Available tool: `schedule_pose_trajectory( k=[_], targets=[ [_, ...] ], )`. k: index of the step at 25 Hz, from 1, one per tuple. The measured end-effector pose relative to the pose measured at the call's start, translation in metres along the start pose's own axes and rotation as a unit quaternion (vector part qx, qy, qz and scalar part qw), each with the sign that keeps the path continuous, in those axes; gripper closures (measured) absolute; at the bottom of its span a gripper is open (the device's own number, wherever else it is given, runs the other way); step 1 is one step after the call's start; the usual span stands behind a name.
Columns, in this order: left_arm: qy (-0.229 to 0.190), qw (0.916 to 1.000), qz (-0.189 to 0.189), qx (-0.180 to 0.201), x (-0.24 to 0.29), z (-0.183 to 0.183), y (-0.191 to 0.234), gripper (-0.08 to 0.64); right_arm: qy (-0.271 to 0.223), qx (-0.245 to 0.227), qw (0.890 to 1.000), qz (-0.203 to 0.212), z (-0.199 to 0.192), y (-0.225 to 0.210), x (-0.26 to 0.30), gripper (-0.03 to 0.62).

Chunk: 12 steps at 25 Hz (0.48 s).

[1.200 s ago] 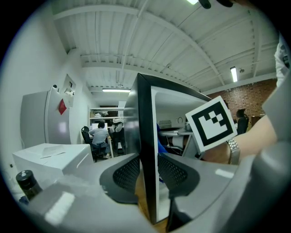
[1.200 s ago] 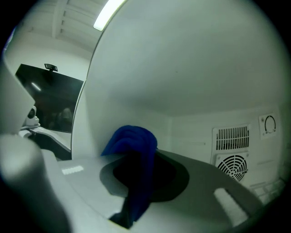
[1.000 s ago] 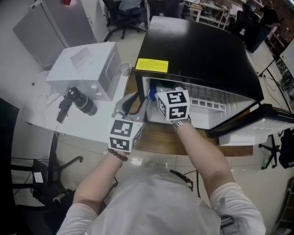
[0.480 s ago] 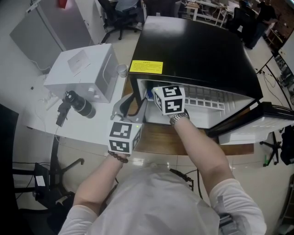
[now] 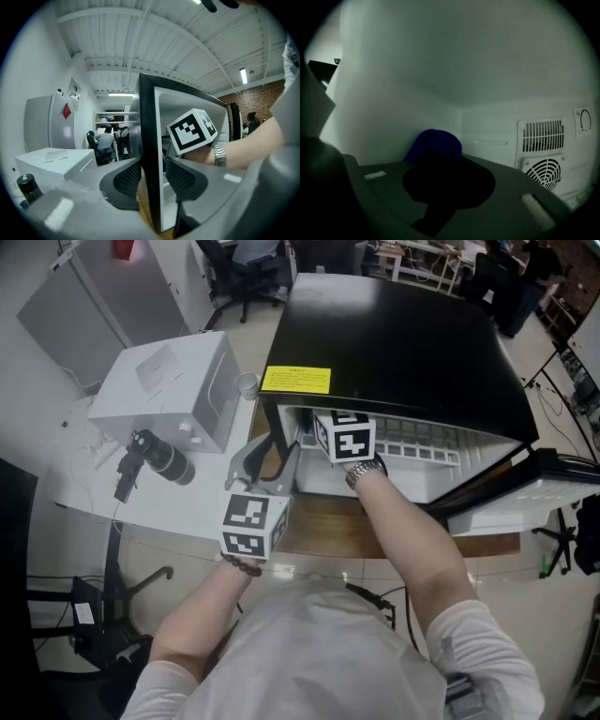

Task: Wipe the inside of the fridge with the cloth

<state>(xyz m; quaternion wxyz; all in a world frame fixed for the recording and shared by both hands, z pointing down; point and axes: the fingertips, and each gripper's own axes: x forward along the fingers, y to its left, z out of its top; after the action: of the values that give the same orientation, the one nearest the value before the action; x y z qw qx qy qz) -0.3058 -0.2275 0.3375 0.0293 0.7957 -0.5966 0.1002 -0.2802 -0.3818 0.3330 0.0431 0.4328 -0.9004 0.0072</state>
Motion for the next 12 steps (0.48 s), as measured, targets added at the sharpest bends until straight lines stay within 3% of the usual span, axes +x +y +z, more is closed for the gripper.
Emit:
schedule_pose_trajectory(
  k=[12],
  targets=[
    [0.006, 1.0000, 0.004, 0.006, 0.000, -0.001, 0.001, 0.403, 0.013, 0.020, 0.999, -0.036, -0.004, -0.027, 0.000, 0.549]
  ],
)
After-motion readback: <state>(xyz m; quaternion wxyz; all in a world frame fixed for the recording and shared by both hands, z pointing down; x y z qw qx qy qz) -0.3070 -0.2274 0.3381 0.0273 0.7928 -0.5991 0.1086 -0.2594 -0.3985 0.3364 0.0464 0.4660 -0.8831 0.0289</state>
